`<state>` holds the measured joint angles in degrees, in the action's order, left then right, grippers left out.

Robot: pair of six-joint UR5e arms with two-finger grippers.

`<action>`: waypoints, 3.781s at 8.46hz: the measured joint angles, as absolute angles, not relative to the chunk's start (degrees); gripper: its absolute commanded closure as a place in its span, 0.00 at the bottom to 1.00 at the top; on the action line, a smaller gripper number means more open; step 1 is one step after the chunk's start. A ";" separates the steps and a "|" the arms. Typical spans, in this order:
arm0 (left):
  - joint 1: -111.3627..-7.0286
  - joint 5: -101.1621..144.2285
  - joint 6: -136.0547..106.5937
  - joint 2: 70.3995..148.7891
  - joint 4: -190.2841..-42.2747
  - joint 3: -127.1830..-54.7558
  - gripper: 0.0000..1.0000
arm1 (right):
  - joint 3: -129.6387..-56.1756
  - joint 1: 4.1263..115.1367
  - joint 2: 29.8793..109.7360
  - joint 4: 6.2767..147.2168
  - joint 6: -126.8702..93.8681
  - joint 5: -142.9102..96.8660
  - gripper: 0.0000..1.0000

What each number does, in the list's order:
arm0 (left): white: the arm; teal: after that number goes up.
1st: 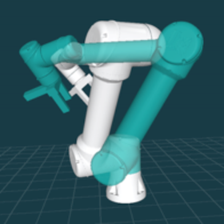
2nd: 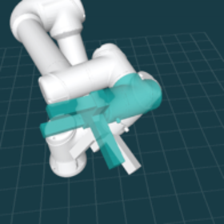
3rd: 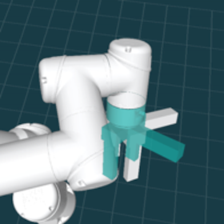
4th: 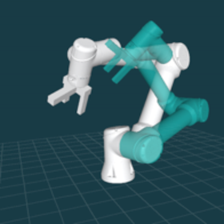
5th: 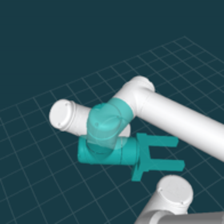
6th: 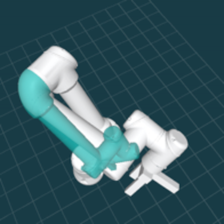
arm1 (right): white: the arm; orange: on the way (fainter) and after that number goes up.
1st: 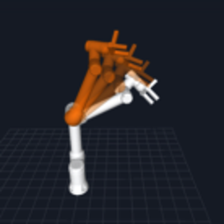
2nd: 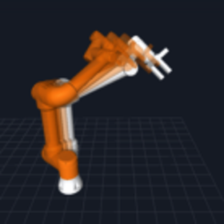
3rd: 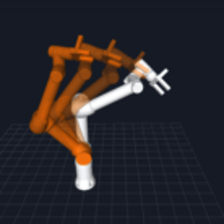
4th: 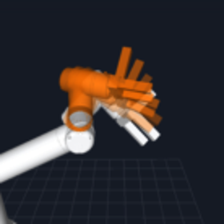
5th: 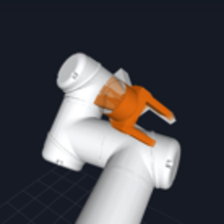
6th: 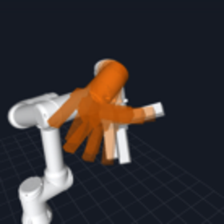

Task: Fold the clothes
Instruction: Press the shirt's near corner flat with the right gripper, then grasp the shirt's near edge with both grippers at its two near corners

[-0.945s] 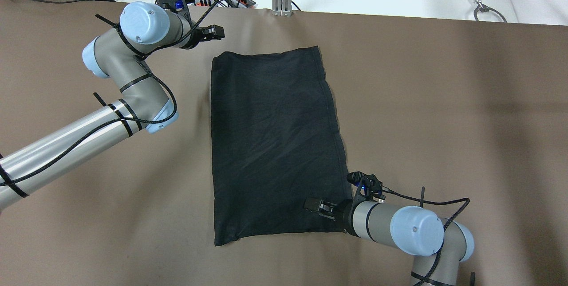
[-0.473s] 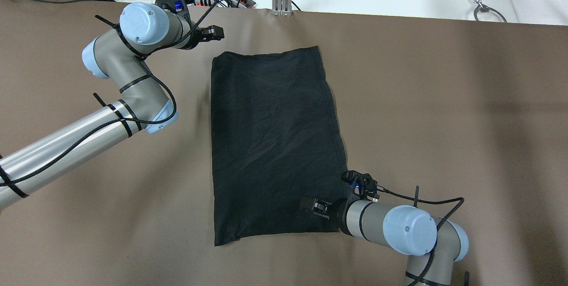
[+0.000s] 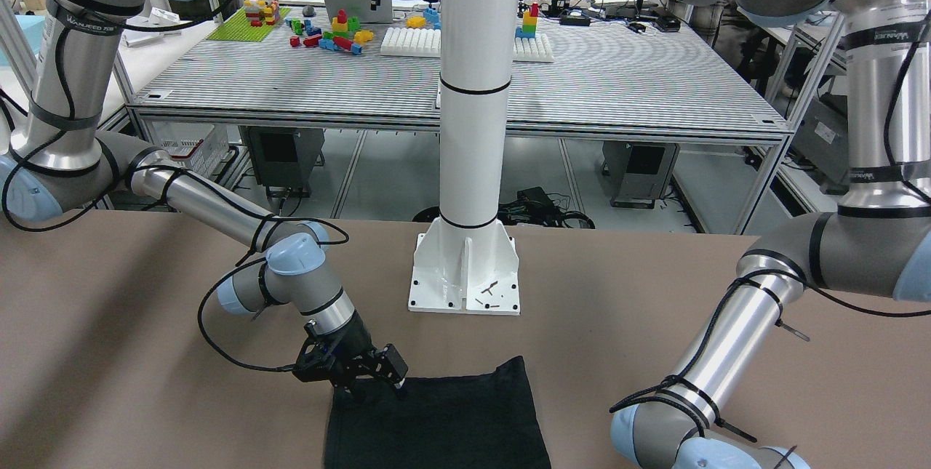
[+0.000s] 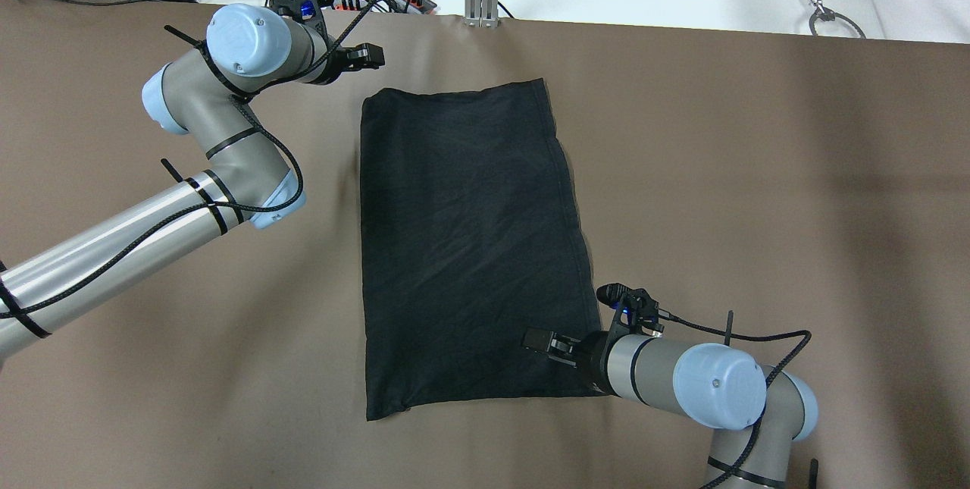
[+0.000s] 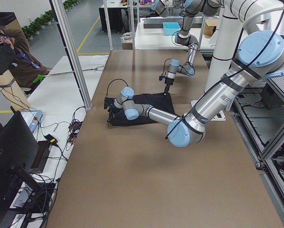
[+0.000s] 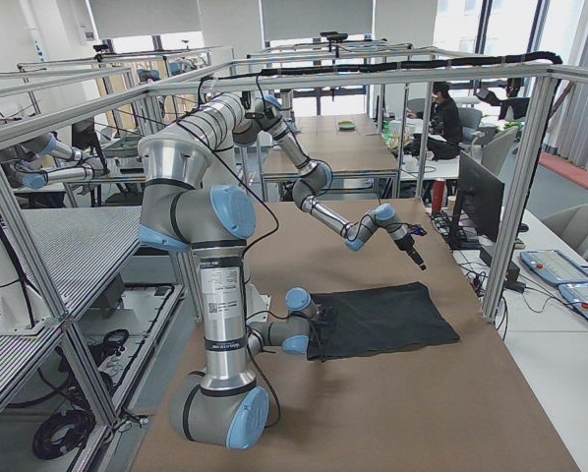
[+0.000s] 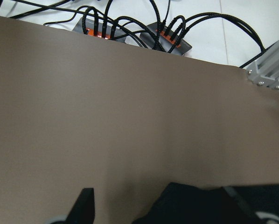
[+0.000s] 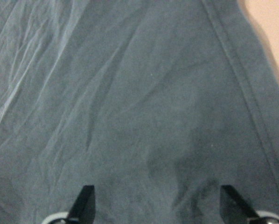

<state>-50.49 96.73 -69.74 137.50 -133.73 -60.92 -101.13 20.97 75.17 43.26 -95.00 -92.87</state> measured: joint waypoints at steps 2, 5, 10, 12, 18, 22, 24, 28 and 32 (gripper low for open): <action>-50.46 96.69 -69.73 137.65 -133.65 -60.87 0.05 | -101.04 21.31 76.14 42.97 -93.62 -92.70 0.06; -50.46 96.71 -69.60 137.72 -133.60 -60.82 0.05 | -100.00 20.76 76.01 43.25 -93.04 -92.16 0.06; -50.68 96.77 -69.45 137.64 -133.66 -60.74 0.05 | -97.73 20.22 72.75 44.11 -94.29 -92.11 1.00; -50.82 96.77 -69.33 137.57 -133.68 -60.80 0.05 | -97.79 20.11 71.10 45.43 -95.20 -92.11 1.00; -51.67 100.58 -75.00 137.50 -133.97 -63.68 0.06 | -101.06 20.25 70.56 45.39 -97.06 -92.36 1.00; -43.57 103.38 -97.96 122.55 -132.05 -91.12 0.06 | -101.46 21.16 70.61 44.89 -95.93 -92.35 1.00; -36.47 98.18 -103.29 114.99 -127.52 -103.09 0.06 | -101.93 21.93 70.56 44.86 -95.82 -92.56 1.00; -23.44 86.36 -109.67 105.50 -129.94 -110.88 0.06 | -102.41 22.39 70.54 44.83 -95.62 -92.80 1.00; -16.31 80.52 -110.80 100.04 -137.69 -110.27 0.06 | -102.88 22.49 70.49 44.82 -92.38 -92.47 1.00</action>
<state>-16.31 80.52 -110.80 100.04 -137.69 -110.27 -102.88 22.49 70.49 44.82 -92.38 -92.47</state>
